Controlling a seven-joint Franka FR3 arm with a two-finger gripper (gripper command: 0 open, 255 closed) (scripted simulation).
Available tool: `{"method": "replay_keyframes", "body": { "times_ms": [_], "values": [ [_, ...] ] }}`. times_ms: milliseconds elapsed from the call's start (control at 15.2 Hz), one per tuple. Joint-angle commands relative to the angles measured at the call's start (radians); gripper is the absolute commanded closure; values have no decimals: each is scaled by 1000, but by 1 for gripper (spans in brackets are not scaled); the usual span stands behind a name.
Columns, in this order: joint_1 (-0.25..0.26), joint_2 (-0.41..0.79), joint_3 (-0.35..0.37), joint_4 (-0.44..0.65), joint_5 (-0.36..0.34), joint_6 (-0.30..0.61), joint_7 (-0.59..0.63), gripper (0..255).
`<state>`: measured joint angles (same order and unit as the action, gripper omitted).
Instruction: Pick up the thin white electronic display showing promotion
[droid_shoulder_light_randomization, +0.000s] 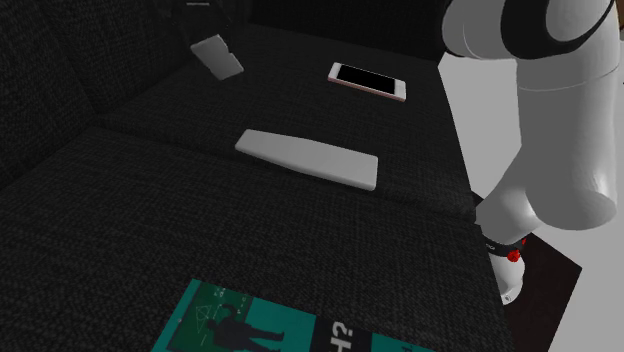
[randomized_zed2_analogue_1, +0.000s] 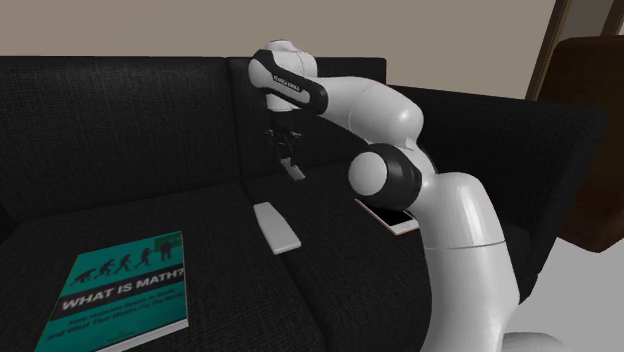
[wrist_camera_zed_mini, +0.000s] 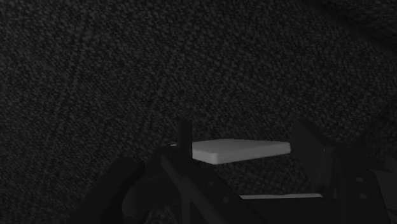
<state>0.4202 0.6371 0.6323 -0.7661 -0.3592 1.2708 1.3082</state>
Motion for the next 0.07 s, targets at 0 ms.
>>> {"method": "replay_keyframes", "body": {
  "times_ms": [0],
  "values": [
    [12,12,-4,31,-6,-18,-3,255]
  ]
}}
